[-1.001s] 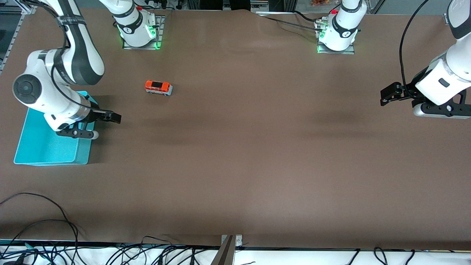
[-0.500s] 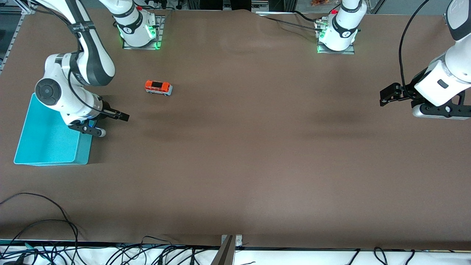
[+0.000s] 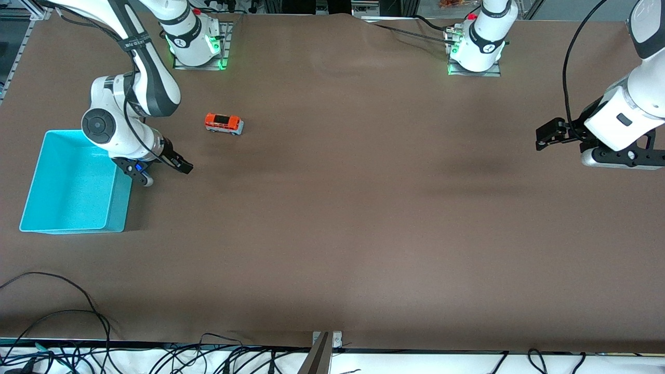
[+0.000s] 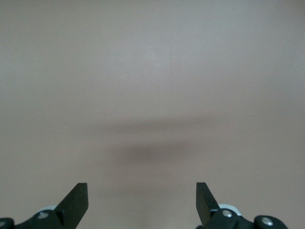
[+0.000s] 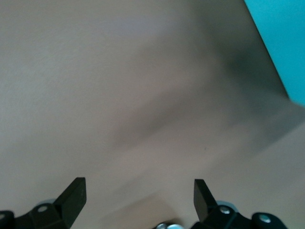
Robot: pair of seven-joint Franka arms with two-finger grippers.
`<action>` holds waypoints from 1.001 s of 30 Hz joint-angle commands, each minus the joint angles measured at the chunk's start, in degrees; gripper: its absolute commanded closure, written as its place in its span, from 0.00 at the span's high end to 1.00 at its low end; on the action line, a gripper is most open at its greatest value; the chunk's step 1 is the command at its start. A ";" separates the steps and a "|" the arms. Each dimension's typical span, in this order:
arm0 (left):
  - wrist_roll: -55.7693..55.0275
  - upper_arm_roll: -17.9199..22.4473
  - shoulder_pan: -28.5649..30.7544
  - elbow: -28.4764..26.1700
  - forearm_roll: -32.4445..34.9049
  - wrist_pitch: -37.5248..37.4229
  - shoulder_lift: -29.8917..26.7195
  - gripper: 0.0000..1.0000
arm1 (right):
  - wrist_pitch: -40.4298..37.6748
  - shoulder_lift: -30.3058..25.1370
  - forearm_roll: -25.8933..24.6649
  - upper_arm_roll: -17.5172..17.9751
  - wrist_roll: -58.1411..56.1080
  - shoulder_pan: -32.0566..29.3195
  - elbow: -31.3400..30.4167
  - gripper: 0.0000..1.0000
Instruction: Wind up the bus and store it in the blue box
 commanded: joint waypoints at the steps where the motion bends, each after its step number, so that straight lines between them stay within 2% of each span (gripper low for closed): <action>1: 0.29 0.05 0.10 0.13 -1.07 -0.47 -0.08 1.00 | -0.58 -2.43 -0.51 0.12 10.89 0.47 -1.83 1.00; 7: 0.29 0.05 0.10 0.13 -1.07 -0.47 -0.08 1.00 | -1.54 -6.56 -0.51 0.38 20.29 0.65 -5.08 1.00; 14: 0.29 0.05 0.10 0.13 -0.98 -0.47 -0.08 1.00 | -1.03 -9.81 -0.51 6.17 37.96 0.65 -8.76 1.00; 21: 0.29 0.05 0.10 0.13 -0.98 -0.47 -0.08 1.00 | 1.61 -12.01 -0.42 9.17 45.35 0.56 -11.58 1.00; 30: 0.29 0.05 0.10 0.13 -0.98 -0.47 -0.08 1.00 | 11.28 -12.36 -0.34 13.73 56.77 0.56 -18.52 1.00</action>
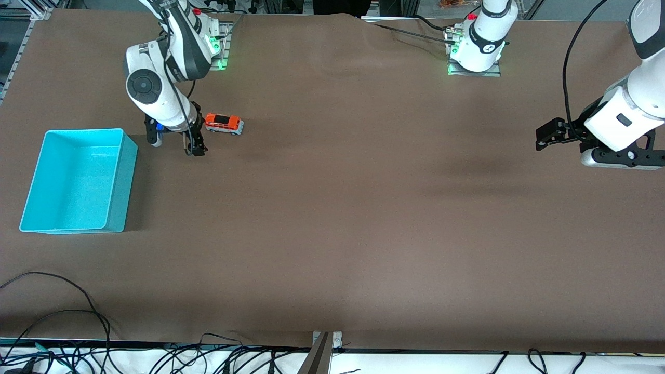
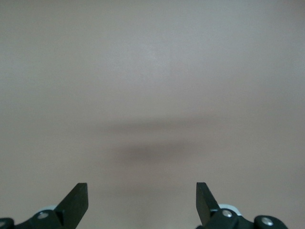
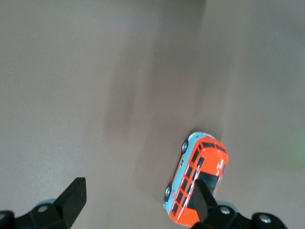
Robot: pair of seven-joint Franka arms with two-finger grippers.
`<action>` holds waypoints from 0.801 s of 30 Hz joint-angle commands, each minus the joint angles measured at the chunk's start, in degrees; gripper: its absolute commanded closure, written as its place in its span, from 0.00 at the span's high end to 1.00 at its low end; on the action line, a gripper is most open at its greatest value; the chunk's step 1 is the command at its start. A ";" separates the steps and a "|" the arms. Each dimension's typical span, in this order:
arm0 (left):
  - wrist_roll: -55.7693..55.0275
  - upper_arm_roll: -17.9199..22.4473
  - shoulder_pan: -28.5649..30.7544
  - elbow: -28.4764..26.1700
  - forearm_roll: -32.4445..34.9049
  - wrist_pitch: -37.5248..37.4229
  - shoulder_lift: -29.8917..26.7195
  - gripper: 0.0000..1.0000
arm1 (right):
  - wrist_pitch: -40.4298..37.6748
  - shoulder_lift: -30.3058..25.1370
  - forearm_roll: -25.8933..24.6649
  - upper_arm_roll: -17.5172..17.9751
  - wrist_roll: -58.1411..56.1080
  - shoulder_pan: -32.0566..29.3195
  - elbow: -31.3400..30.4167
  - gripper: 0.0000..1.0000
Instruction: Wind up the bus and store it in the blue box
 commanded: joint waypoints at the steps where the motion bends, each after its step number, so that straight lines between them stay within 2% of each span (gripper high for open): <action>1: 0.29 0.05 0.10 0.13 -0.98 -0.47 -0.11 1.00 | 5.93 -2.06 -0.34 3.33 8.01 -0.18 -5.97 1.00; 14: 0.29 0.05 0.10 0.13 -0.98 -0.47 -0.02 1.00 | 6.20 -2.06 -0.34 7.38 18.83 -0.10 -8.78 1.00; 24: 0.29 0.05 0.10 0.13 -0.98 -0.56 -0.02 1.00 | 11.38 -1.70 -0.34 9.05 22.26 0.70 -12.65 1.00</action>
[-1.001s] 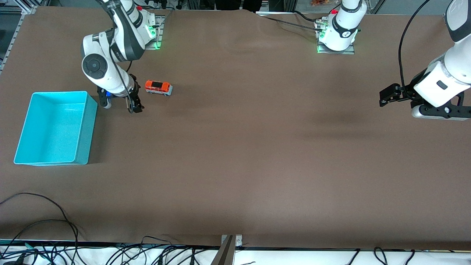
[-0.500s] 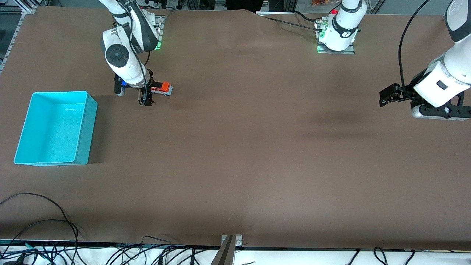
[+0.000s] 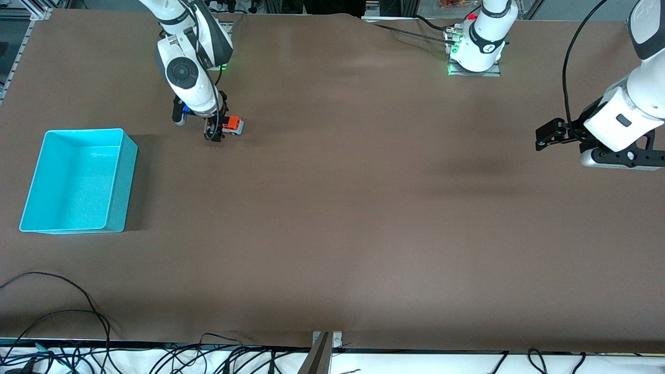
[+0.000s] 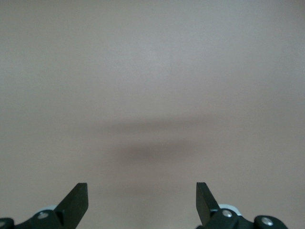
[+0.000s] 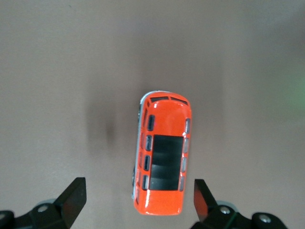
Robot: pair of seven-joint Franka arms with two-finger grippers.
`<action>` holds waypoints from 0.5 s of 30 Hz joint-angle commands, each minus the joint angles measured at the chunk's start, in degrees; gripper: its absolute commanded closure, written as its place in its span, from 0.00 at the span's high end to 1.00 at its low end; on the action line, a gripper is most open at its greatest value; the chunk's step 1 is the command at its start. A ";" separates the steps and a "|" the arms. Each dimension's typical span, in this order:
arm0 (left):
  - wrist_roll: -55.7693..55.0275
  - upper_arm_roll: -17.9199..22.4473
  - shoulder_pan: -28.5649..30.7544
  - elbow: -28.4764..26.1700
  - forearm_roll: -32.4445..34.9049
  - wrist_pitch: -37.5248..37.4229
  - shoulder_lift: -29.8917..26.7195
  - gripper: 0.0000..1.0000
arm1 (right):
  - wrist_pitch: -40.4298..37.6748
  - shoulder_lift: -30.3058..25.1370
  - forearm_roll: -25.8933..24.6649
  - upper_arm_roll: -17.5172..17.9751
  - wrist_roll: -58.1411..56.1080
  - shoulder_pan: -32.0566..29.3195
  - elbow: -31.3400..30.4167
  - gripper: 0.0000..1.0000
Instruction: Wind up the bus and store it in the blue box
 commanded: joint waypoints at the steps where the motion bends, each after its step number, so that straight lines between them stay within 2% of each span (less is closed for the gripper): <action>1: 0.29 0.05 0.10 0.04 -0.98 -0.47 -0.09 1.00 | 3.98 -1.60 -0.34 1.05 2.63 0.61 -3.89 1.00; 15: 0.21 0.05 0.01 0.13 -0.98 -0.47 0.26 1.00 | 5.04 -1.25 -0.51 1.05 2.54 0.61 -6.53 1.00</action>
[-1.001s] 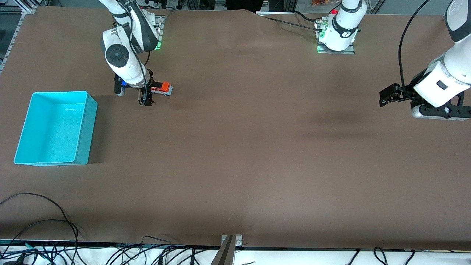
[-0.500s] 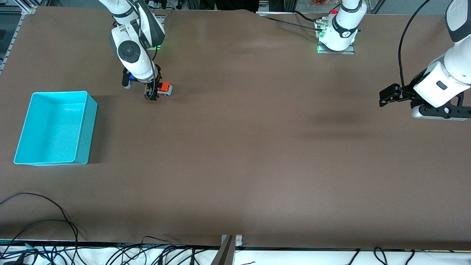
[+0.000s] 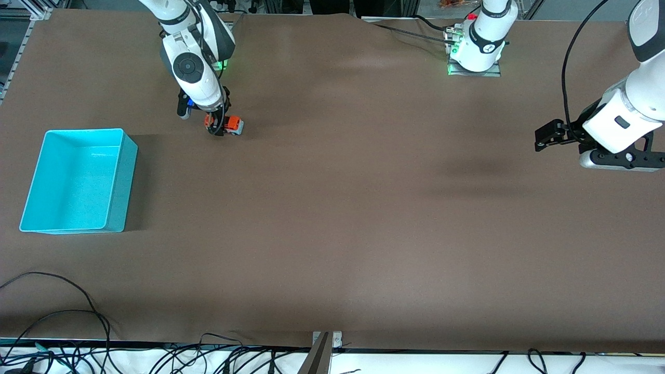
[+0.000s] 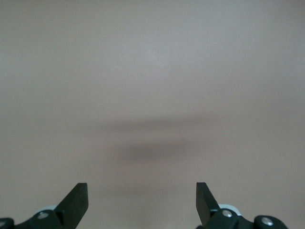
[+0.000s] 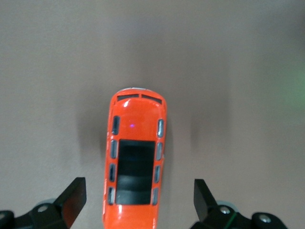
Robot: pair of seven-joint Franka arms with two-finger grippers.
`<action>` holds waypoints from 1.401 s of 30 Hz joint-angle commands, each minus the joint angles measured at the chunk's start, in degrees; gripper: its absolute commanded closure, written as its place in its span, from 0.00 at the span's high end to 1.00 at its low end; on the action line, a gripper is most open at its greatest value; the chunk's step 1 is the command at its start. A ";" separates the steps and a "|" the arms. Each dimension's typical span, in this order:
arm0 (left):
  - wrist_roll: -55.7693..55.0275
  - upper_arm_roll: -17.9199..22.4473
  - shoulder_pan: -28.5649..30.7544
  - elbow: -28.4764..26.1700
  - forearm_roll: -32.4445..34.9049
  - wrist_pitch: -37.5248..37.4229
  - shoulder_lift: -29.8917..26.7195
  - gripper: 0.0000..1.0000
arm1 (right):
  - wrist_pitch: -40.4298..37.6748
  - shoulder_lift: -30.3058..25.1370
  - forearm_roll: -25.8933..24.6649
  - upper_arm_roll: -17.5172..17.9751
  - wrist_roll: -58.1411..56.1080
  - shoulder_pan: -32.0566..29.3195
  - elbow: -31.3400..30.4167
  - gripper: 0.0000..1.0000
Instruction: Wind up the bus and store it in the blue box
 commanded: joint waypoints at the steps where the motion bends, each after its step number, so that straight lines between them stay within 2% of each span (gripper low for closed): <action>1: 0.21 0.05 0.01 0.13 -0.98 -0.47 -0.05 1.00 | 1.46 -1.25 -0.60 0.28 1.52 0.29 -1.97 1.00; 7: -1.02 0.05 0.01 0.13 -0.98 -0.47 -0.05 1.00 | 1.64 -0.55 -0.51 0.28 1.52 0.29 -1.97 1.00; 8: -1.02 0.05 0.01 0.13 -0.98 -0.47 -0.05 1.00 | 1.64 -0.46 -0.51 0.28 1.52 0.29 -1.97 0.97; 11: -1.02 -0.04 0.01 0.13 -0.98 -0.47 -0.05 1.00 | 1.55 -0.37 -0.51 0.28 1.61 0.29 -2.05 0.73; 15: -1.02 0.05 0.01 0.13 -0.98 -0.47 -0.05 1.00 | 1.47 -0.37 -0.43 0.20 1.61 0.29 -2.23 0.54; 19: -1.02 -0.04 0.01 0.13 -0.98 -0.47 -0.05 1.00 | 1.55 -0.28 -0.42 0.20 1.79 0.29 -2.32 0.42; 21: -1.02 -0.04 0.01 0.13 -0.98 -0.47 -0.05 1.00 | 1.55 -0.02 -0.42 0.20 2.22 0.29 -2.32 0.41; 23: -1.02 -0.04 0.01 0.13 -0.98 -0.47 -0.05 1.00 | 1.55 0.33 -0.42 0.28 2.84 0.29 -2.41 0.31; 25: -1.02 -0.04 0.01 0.13 -0.98 -0.56 -0.05 1.00 | 1.64 0.68 -0.51 0.28 3.19 0.37 -2.41 0.27; 27: -1.02 -0.04 0.01 0.13 -0.98 -0.56 -0.05 1.00 | 1.64 0.77 -0.51 0.28 3.28 0.37 -2.41 0.06; 28: -1.02 -0.04 0.01 0.13 -0.98 -0.47 -0.05 1.00 | 1.64 0.77 -0.51 0.20 3.28 0.37 -2.32 0.00; 42: -1.37 -0.04 0.01 0.13 -0.98 -0.56 -0.05 1.00 | -0.90 -0.45 -2.00 0.37 2.41 0.37 -1.79 0.00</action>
